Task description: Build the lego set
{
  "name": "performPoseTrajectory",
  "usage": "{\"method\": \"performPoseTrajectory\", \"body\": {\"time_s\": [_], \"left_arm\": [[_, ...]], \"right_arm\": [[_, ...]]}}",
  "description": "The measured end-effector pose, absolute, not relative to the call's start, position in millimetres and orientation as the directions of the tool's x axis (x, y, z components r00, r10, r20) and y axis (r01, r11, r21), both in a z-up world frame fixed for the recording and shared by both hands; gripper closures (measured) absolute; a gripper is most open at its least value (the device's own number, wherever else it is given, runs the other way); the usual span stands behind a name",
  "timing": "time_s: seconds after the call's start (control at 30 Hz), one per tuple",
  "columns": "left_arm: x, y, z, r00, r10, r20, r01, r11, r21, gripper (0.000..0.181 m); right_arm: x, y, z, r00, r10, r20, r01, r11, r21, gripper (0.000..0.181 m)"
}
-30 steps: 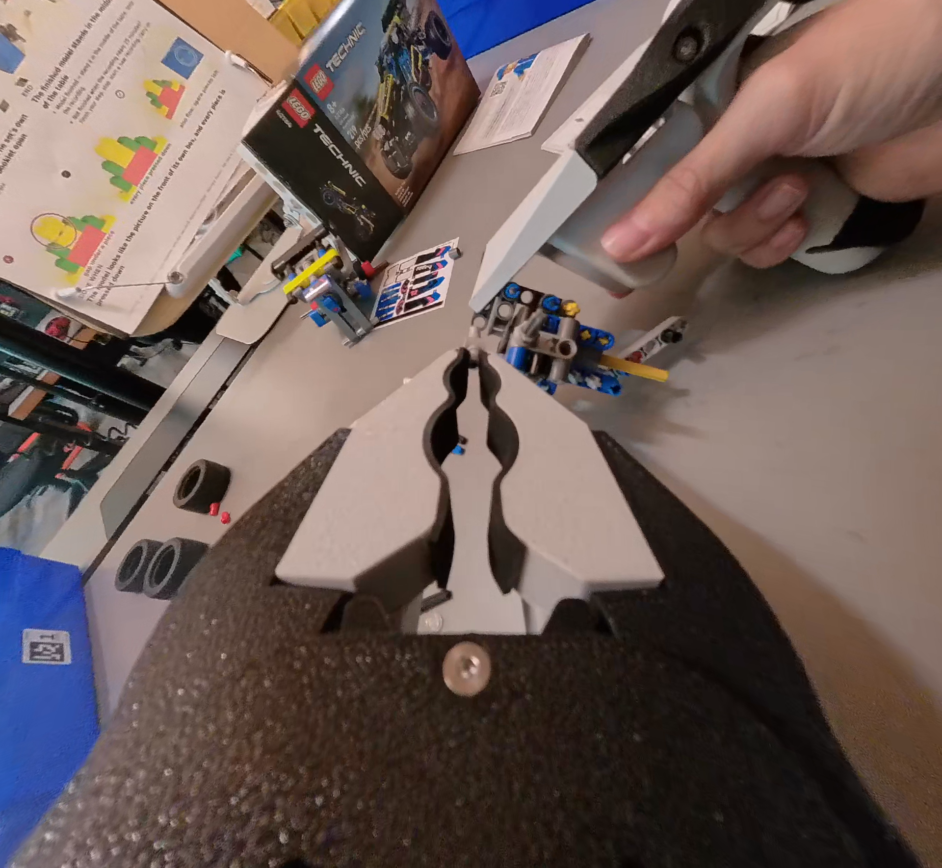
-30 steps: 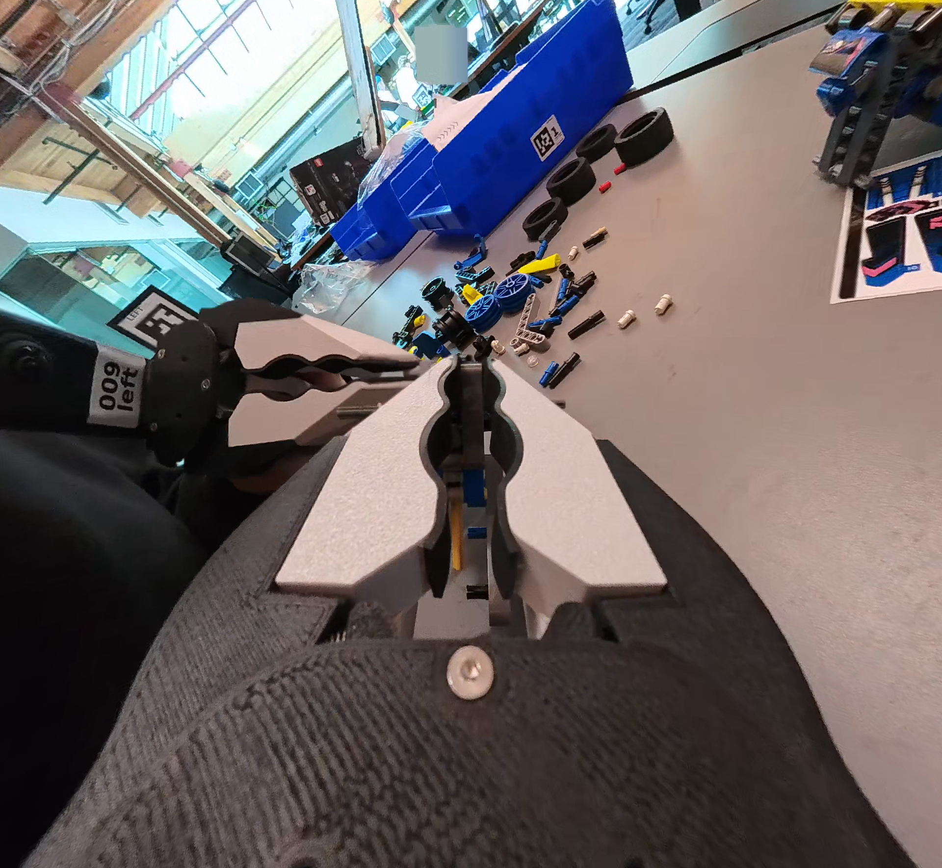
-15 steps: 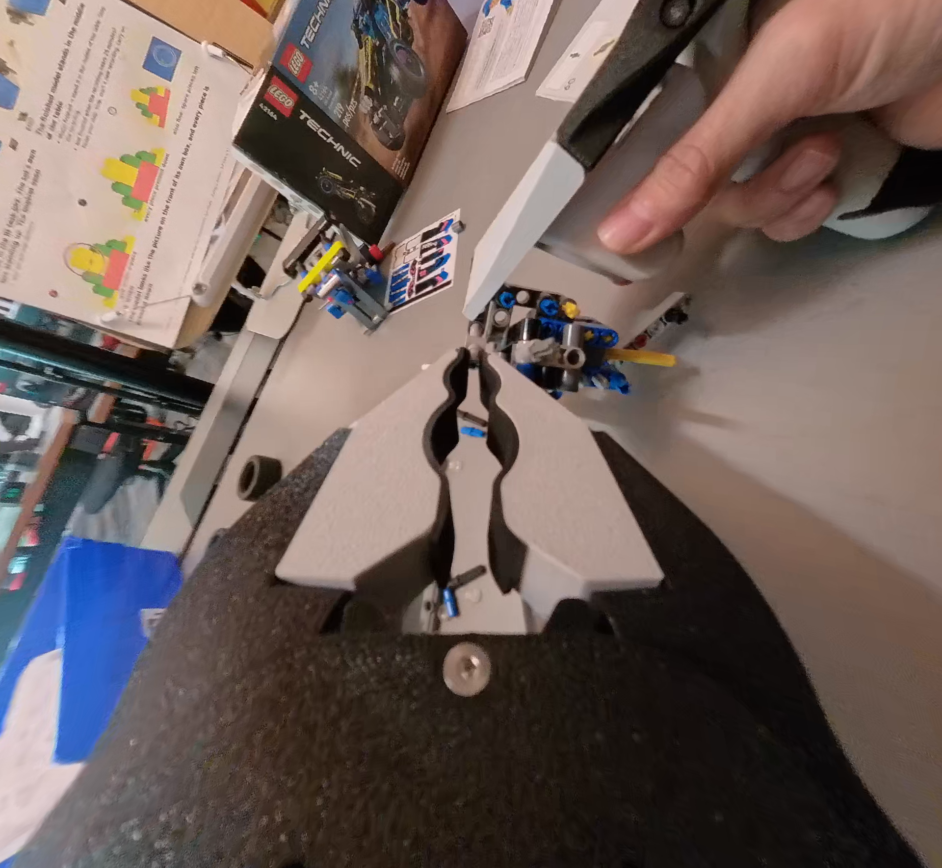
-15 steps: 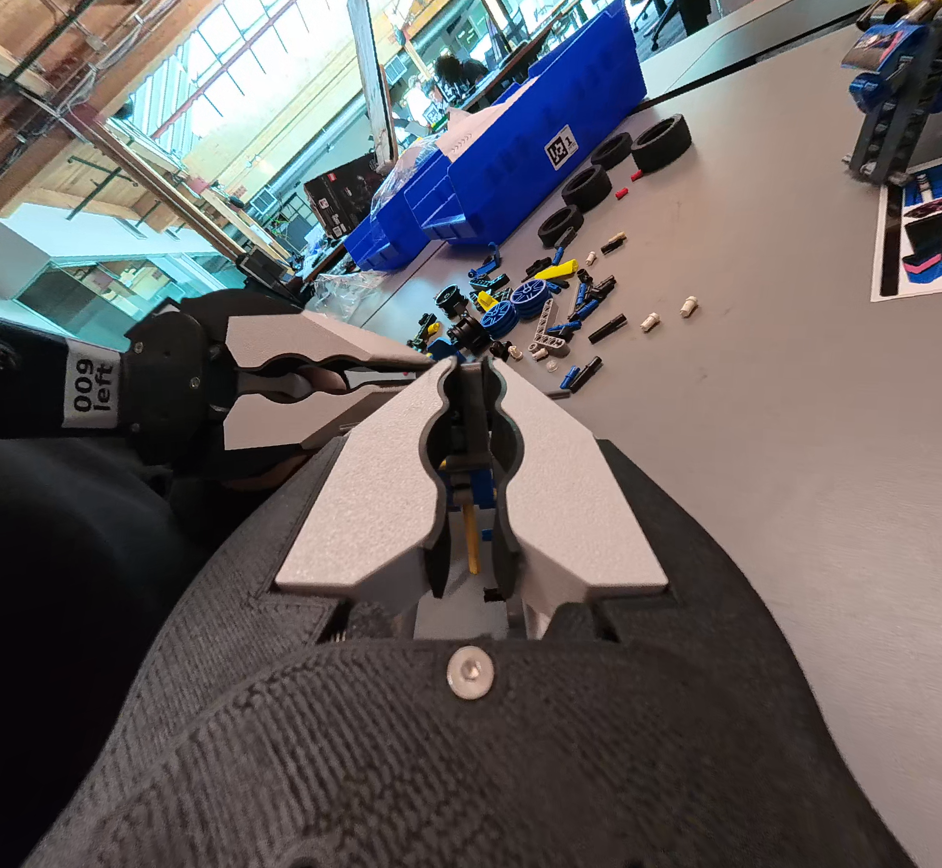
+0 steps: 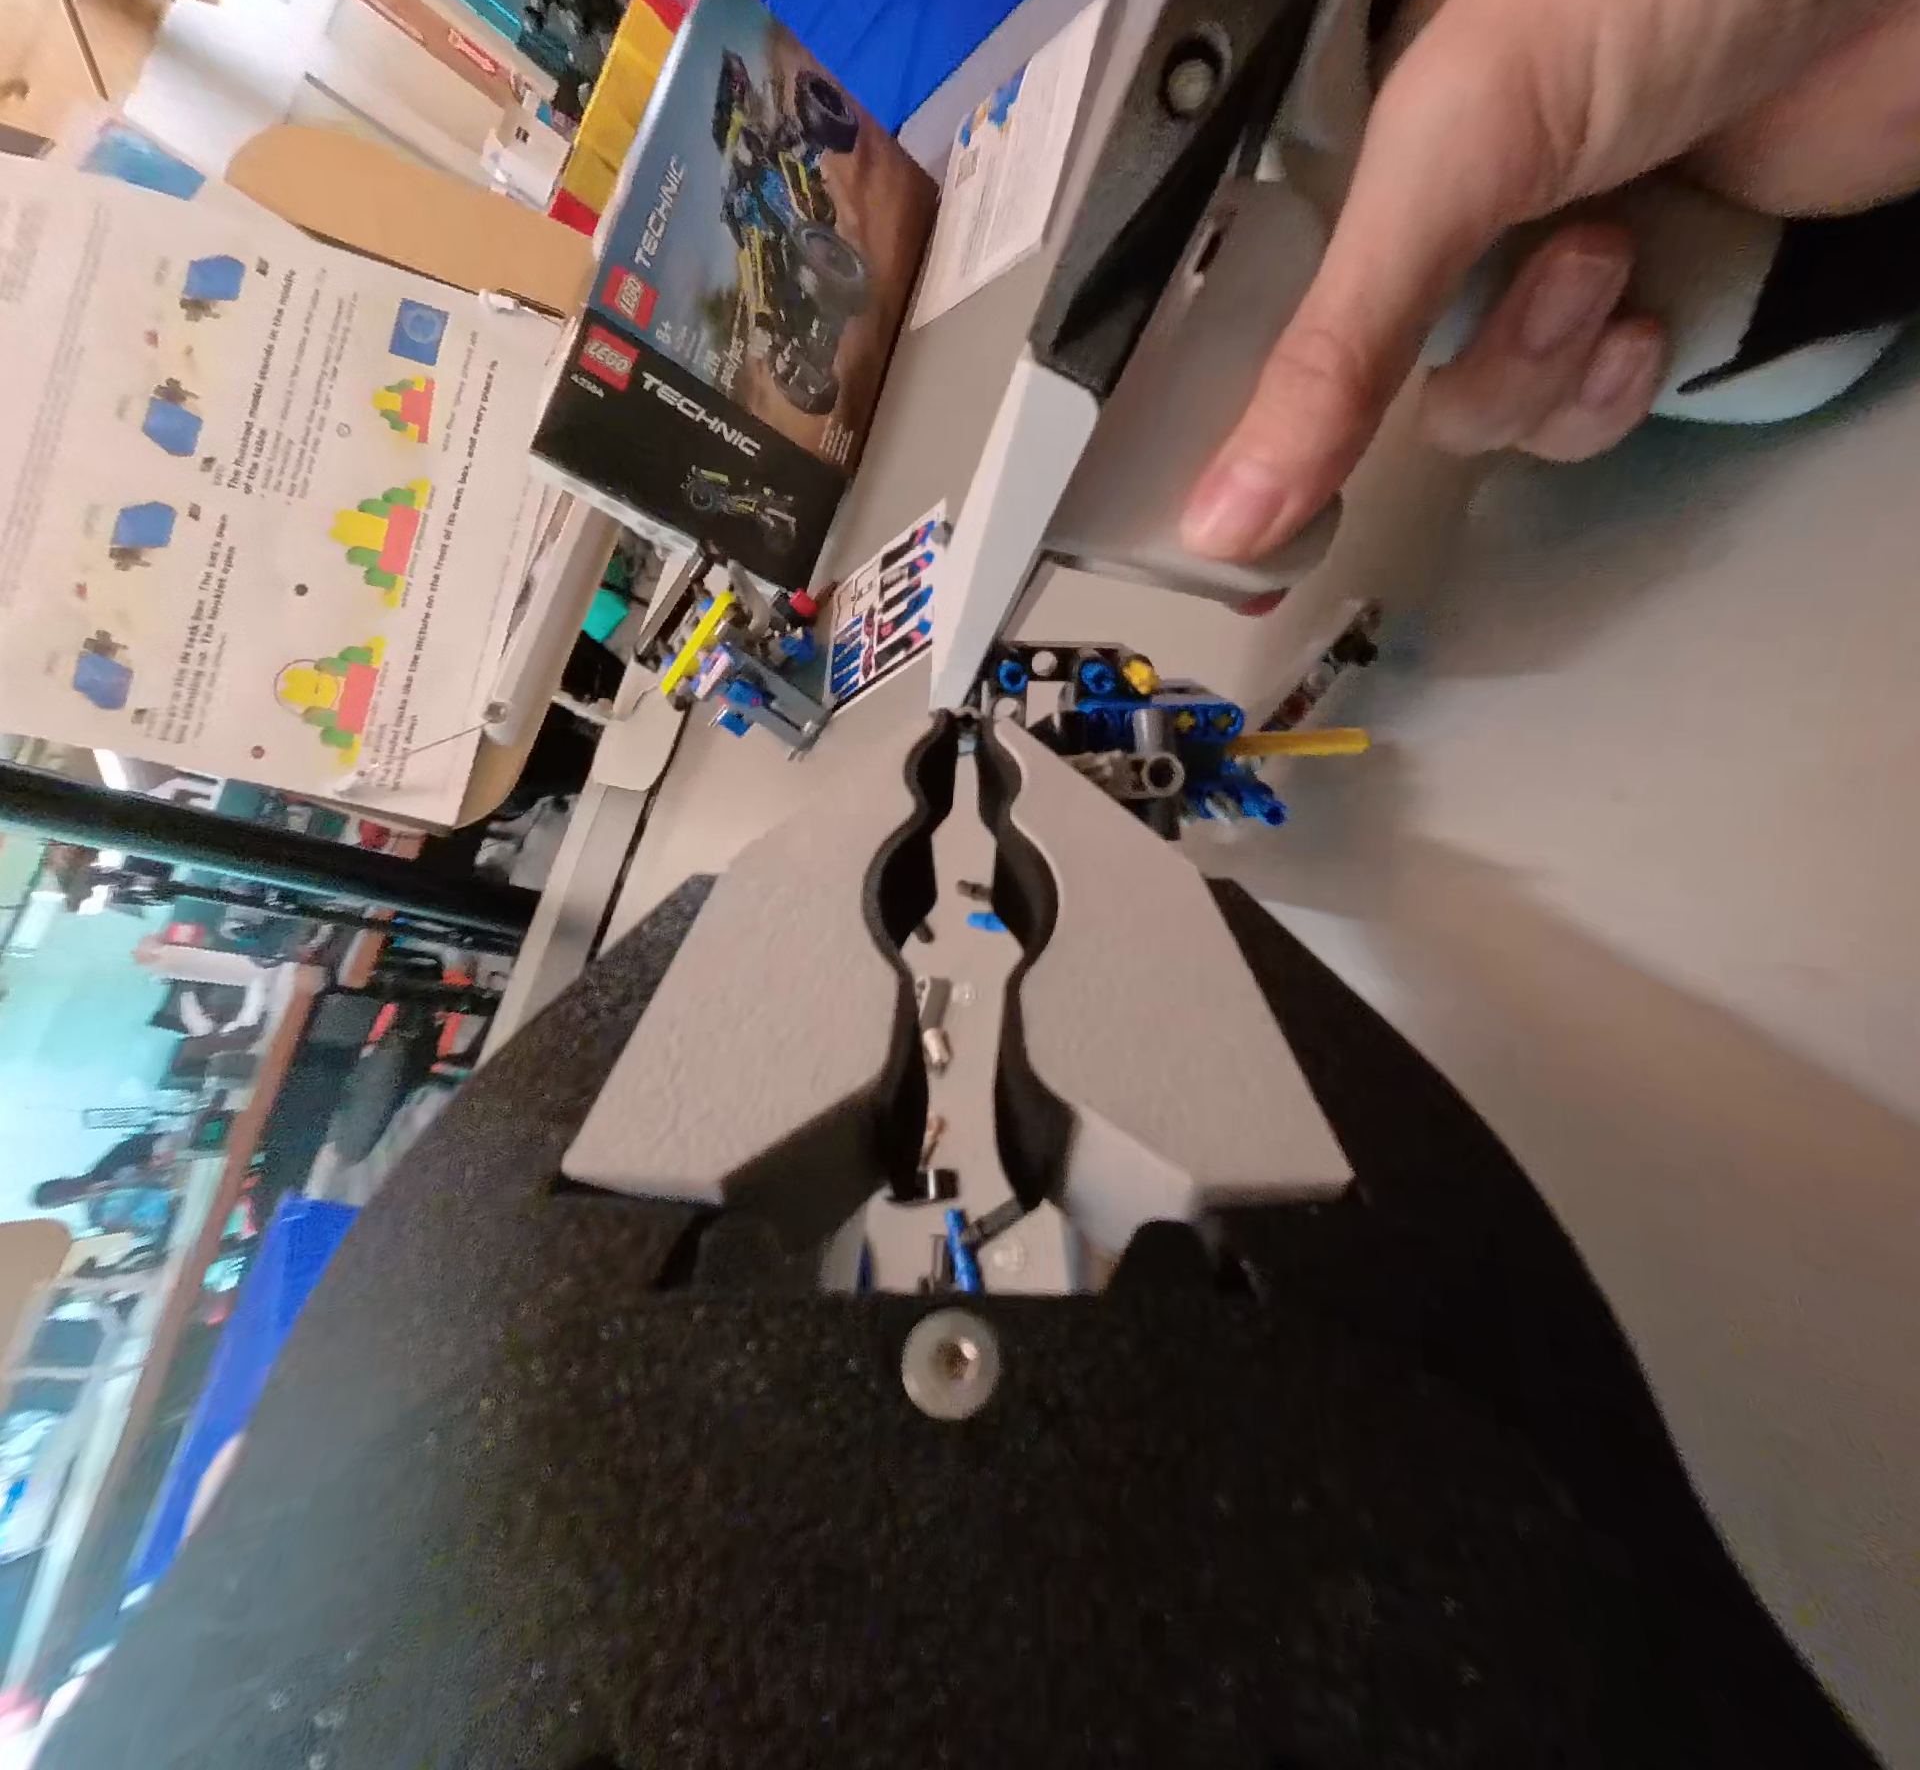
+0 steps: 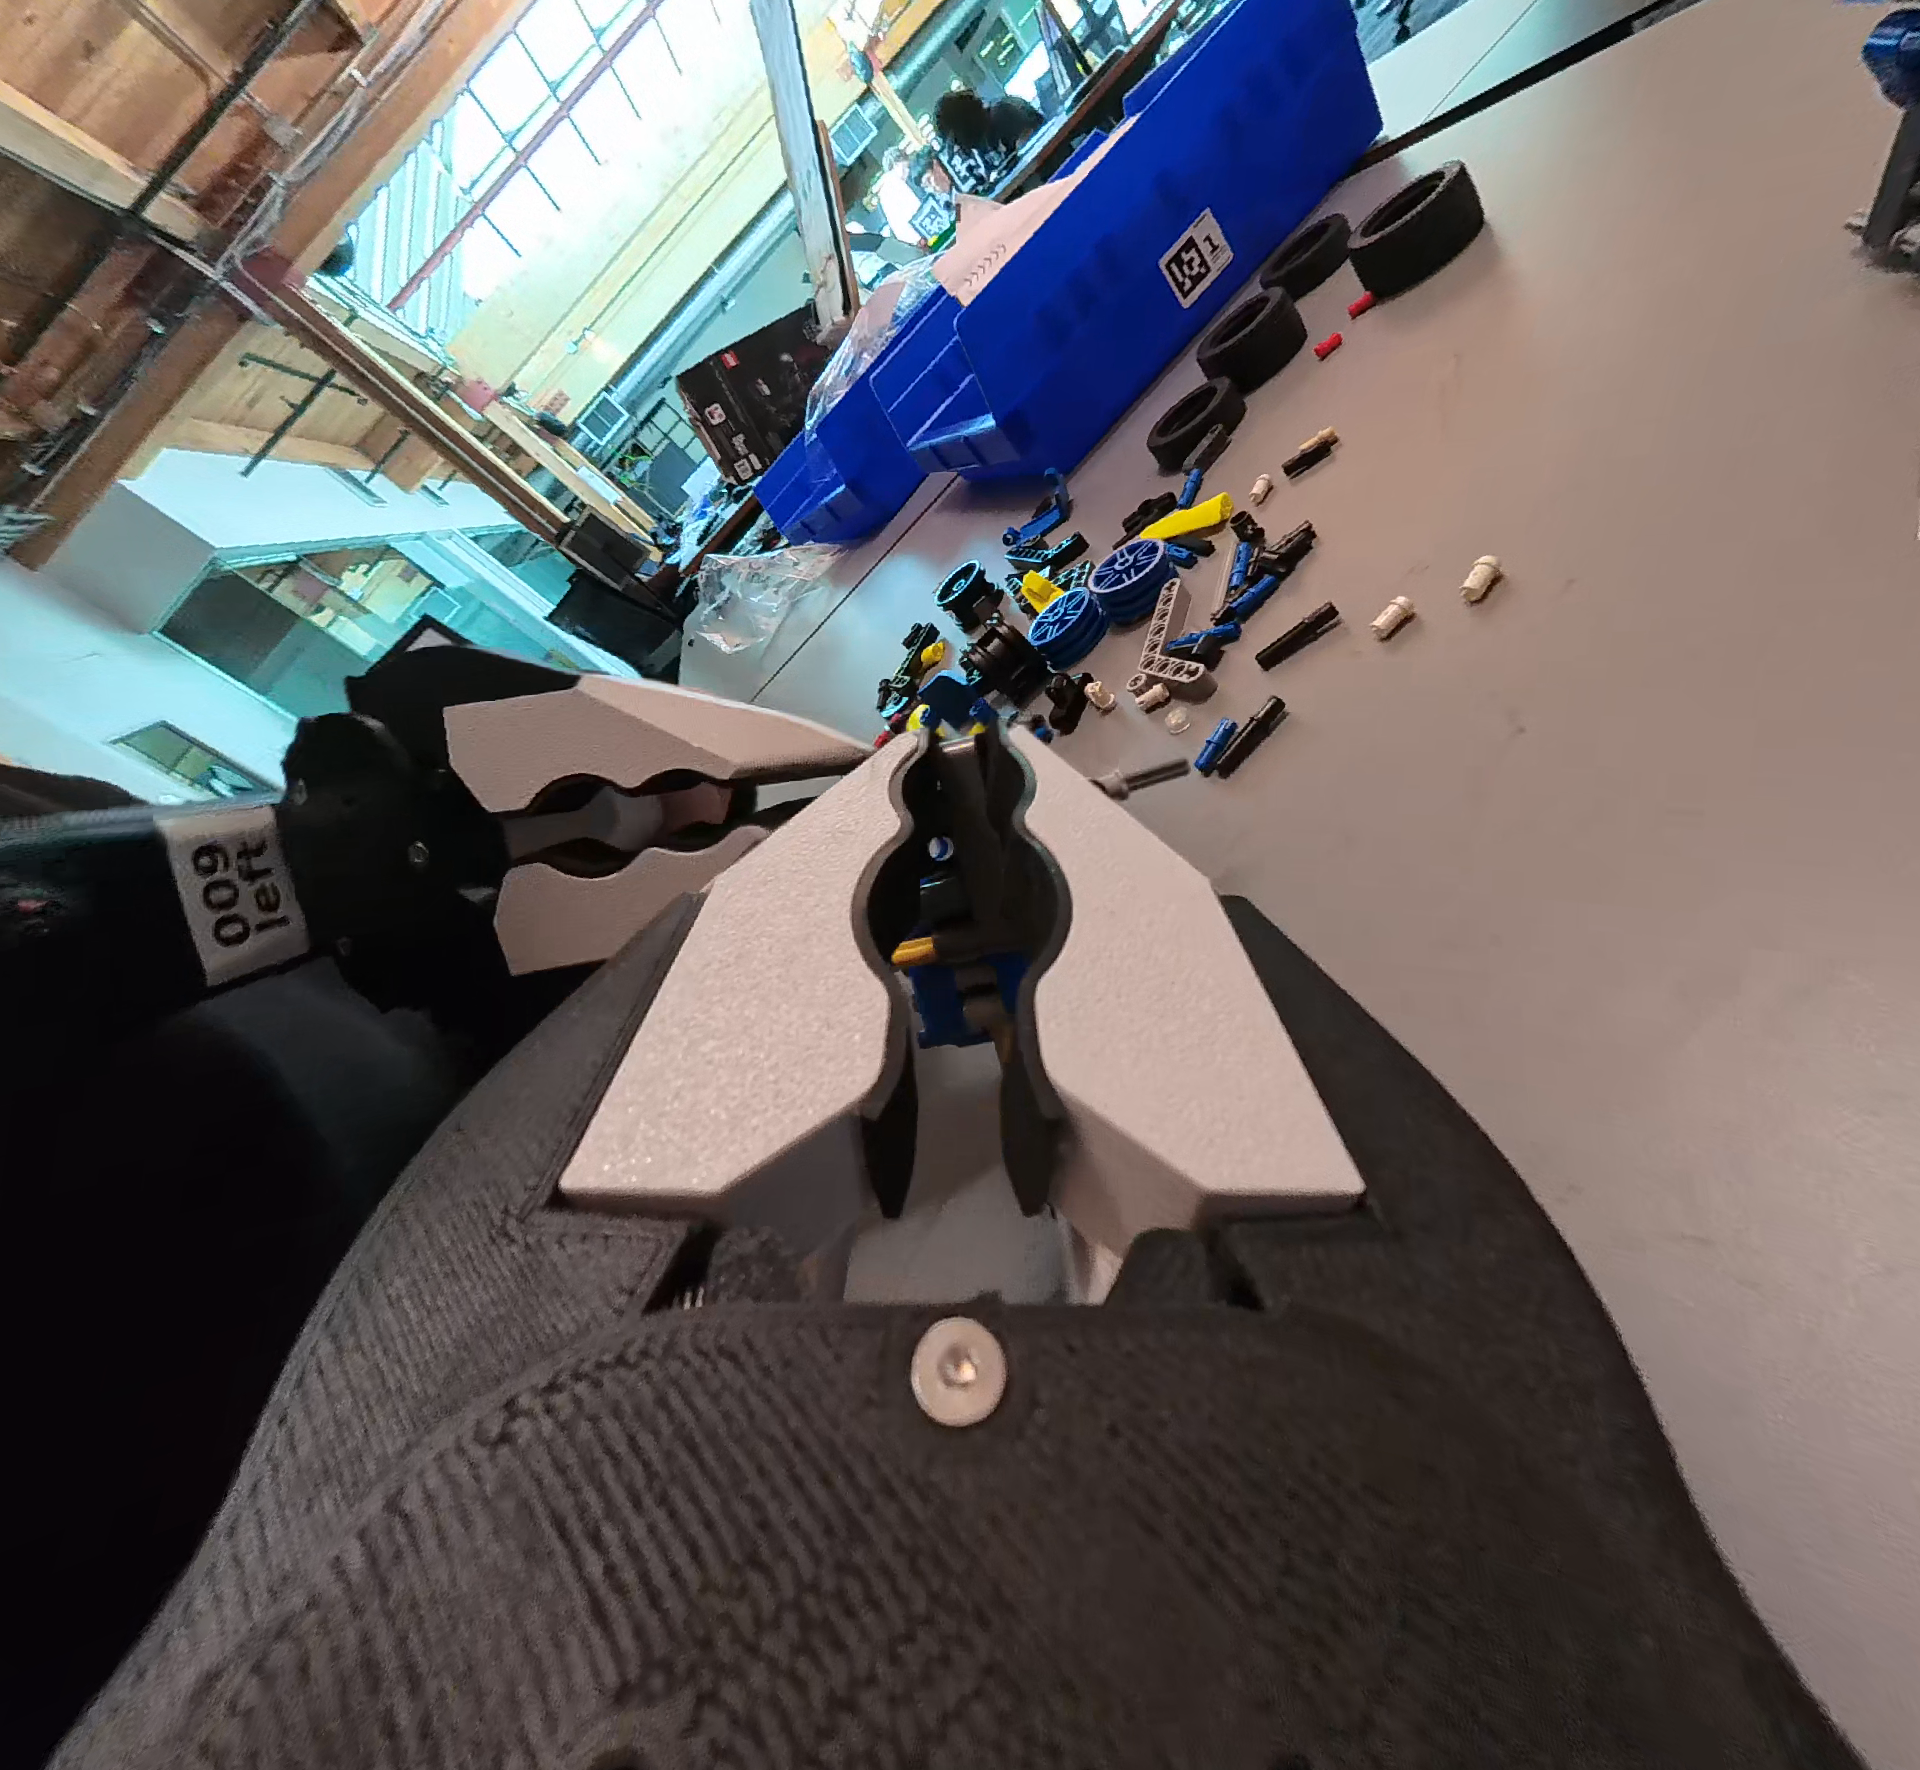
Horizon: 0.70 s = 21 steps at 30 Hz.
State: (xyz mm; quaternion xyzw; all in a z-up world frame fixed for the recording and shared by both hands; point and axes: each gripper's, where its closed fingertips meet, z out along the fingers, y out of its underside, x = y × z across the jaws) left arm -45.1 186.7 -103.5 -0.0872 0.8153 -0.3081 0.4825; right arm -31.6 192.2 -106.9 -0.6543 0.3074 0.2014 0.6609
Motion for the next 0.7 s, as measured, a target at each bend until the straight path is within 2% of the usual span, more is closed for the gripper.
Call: {"method": "performPoseTrajectory", "body": {"time_s": [0.1, 0.2, 0.3, 0.53, 0.6, 0.7], "left_arm": [[-47, 186, -100, -0.511, -0.454, -0.730, 0.243, 0.738, -0.629, 0.180], [-52, 186, -99, -0.460, -0.374, -0.806, 0.389, 0.731, -0.561, 0.180], [-56, 187, -96, -0.459, -0.327, -0.826, 0.463, 0.705, -0.537, 0.181], [-55, 184, -98, -0.440, -0.241, -0.865, 0.476, 0.754, -0.452, 0.181], [-55, 183, -100, -0.468, -0.258, -0.846, 0.461, 0.745, -0.482, 0.181], [-61, 173, -101, -0.569, -0.306, -0.764, 0.448, 0.663, -0.599, 0.181]], "right_arm": [[-31, 190, -105, 0.714, -0.109, -0.692, -0.688, 0.072, -0.722, 0.174], [-34, 189, -102, 0.690, -0.049, -0.722, -0.719, 0.068, -0.692, 0.173], [-39, 190, -99, 0.676, 0.002, -0.737, -0.736, 0.052, -0.675, 0.173], [-41, 190, -99, 0.672, 0.012, -0.740, -0.740, 0.042, -0.672, 0.173], [-40, 190, -101, 0.672, 0.001, -0.740, -0.740, 0.040, -0.672, 0.173], [-45, 192, -102, 0.667, 0.018, -0.745, -0.745, 0.009, -0.667, 0.173]]}}
